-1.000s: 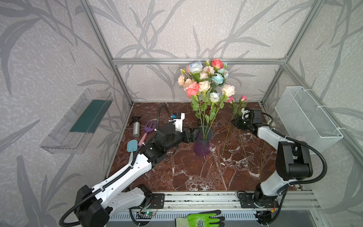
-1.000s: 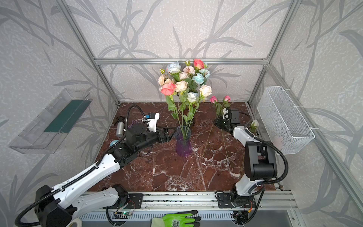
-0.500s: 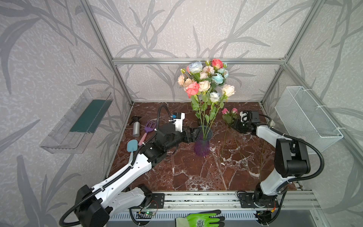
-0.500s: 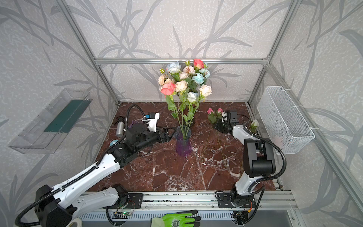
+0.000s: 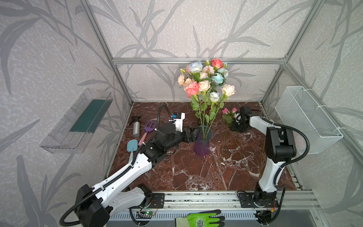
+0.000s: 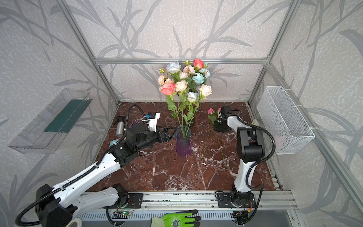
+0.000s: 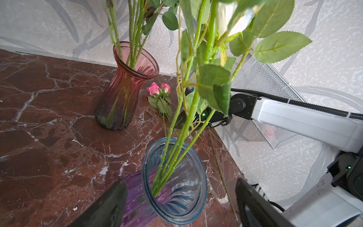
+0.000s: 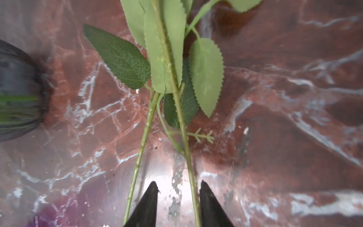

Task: Arrange flowers in a vase
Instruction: Place the flowers at the top-right of the table, then pick up the flower from the flowers.

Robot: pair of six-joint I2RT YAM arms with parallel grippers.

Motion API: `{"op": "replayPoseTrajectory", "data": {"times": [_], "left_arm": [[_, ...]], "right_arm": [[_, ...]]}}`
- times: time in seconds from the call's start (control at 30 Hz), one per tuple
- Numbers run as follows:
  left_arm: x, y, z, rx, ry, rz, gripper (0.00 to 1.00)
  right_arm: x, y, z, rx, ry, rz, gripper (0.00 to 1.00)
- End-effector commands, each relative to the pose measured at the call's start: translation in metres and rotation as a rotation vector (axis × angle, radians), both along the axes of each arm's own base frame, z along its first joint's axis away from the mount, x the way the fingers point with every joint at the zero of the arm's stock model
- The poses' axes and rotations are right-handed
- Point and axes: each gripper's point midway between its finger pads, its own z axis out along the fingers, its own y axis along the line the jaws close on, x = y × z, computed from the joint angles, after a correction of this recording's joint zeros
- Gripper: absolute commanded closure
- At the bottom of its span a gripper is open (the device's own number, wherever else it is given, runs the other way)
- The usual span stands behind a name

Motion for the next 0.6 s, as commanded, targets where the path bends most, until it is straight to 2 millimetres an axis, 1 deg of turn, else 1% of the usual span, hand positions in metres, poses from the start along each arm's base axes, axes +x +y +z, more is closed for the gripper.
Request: {"op": "replayPoseTrajectory", "data": {"times": [0.0,0.03,0.13,0.2,0.27,0.37,0.43,0.57], "left_arm": [[0.0,0.0,0.014,-0.009,-0.032,-0.001,0.13],[0.0,0.0,0.014,-0.009,-0.032,0.0,0.13],[-0.001,0.001,0.017,-0.009,-0.042,0.003,0.13],[-0.001,0.003,0.02,-0.013,-0.049,0.006,0.13],[-0.002,0.003,0.022,-0.019,-0.052,0.002,0.13],[-0.003,0.004,0.024,-0.022,-0.057,0.003,0.13],[-0.004,0.004,0.025,-0.023,-0.06,0.003,0.13],[-0.002,0.006,0.024,-0.012,-0.064,0.014,0.13]], "right_arm": [[-0.007,0.002,-0.01,-0.067,0.067,0.064,0.65],[-0.007,0.003,-0.013,-0.085,0.076,0.067,0.66],[-0.008,0.001,-0.019,-0.105,0.088,0.059,0.75],[-0.008,-0.001,-0.019,-0.115,0.085,0.053,0.83],[-0.008,-0.002,-0.015,-0.119,0.074,0.046,0.88],[-0.006,-0.003,-0.004,-0.117,0.033,0.03,0.91],[-0.004,-0.001,0.007,-0.103,0.001,0.018,0.93],[-0.002,0.003,0.037,-0.059,-0.09,-0.002,0.97]]}}
